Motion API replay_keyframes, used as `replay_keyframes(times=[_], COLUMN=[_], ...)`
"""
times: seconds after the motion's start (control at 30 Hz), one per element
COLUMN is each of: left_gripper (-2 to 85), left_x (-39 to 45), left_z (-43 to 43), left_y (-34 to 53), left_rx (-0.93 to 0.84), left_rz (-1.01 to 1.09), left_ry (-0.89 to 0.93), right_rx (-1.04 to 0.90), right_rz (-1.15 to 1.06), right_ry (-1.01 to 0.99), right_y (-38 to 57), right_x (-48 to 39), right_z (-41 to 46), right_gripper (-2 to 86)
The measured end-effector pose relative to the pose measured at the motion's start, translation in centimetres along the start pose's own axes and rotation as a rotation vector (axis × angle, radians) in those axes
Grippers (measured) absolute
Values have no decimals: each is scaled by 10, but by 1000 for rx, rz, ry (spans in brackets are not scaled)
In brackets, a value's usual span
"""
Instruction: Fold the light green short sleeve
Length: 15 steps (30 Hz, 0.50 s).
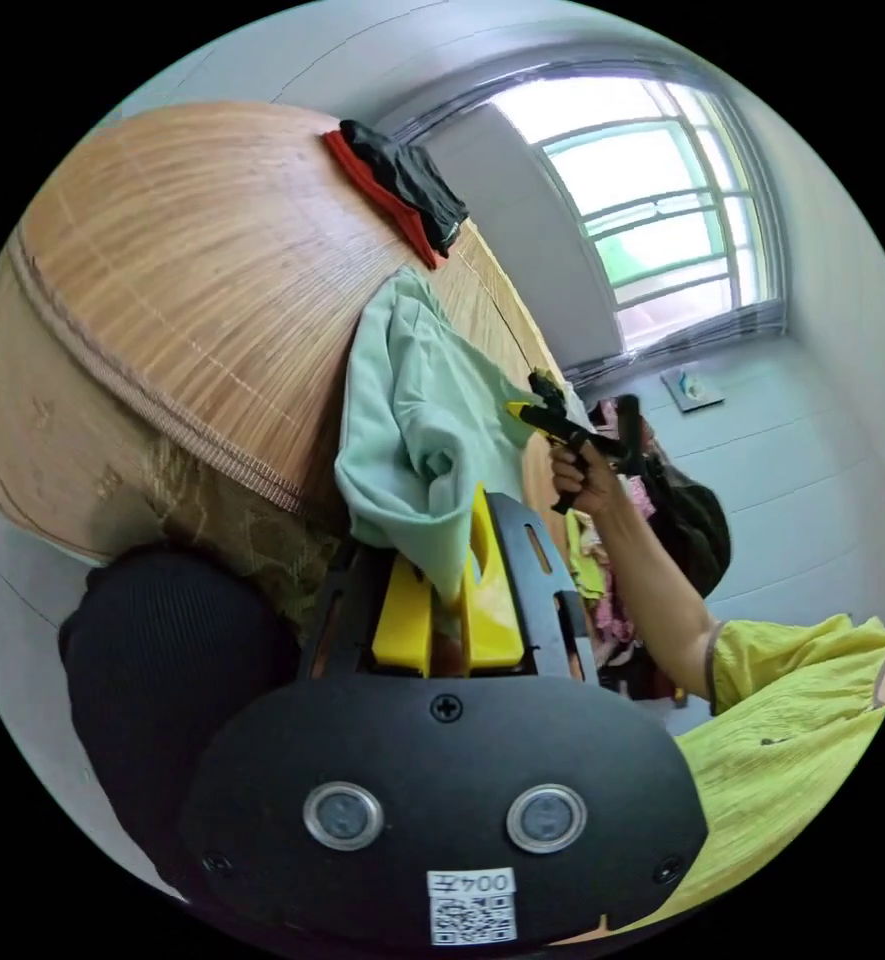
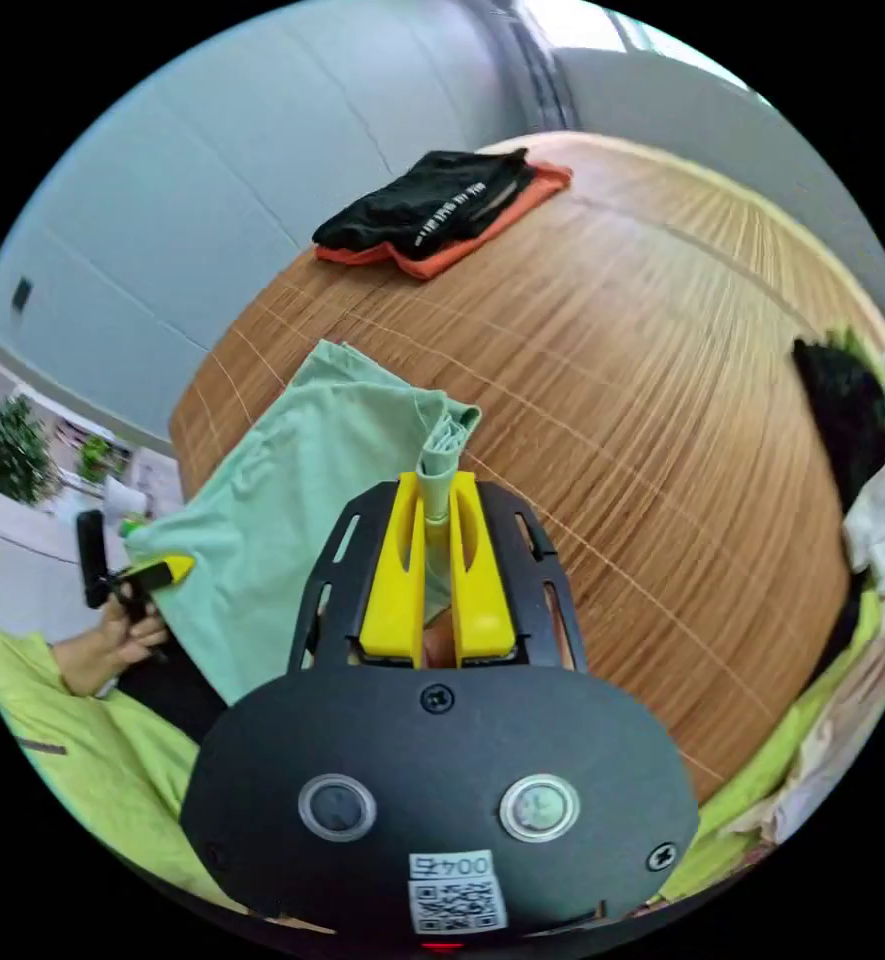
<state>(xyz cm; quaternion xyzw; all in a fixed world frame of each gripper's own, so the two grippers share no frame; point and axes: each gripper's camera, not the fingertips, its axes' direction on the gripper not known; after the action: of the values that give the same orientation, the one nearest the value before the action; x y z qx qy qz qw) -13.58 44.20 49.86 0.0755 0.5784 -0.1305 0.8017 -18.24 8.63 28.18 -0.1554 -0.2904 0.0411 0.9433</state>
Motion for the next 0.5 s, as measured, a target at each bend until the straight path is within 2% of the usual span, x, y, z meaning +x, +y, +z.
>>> replay_keyframes(times=[0.13,0.27,0.5], left_gripper=[54,55,54], left_x=[34,55,77], left_z=[-22,-48,-92], left_y=[3,-9,-103], left_rx=[62,149,377], left_rz=[114,173,359], left_ry=[-78,-82,-52], right_rx=[66,82,243], right_rz=[-195,-356,-485], right_ry=[118,206,383], right_y=[-8,-41,-138], right_x=[-83,-138,-176], right_z=[-60,-108,-180], right_gripper=[39,38,37])
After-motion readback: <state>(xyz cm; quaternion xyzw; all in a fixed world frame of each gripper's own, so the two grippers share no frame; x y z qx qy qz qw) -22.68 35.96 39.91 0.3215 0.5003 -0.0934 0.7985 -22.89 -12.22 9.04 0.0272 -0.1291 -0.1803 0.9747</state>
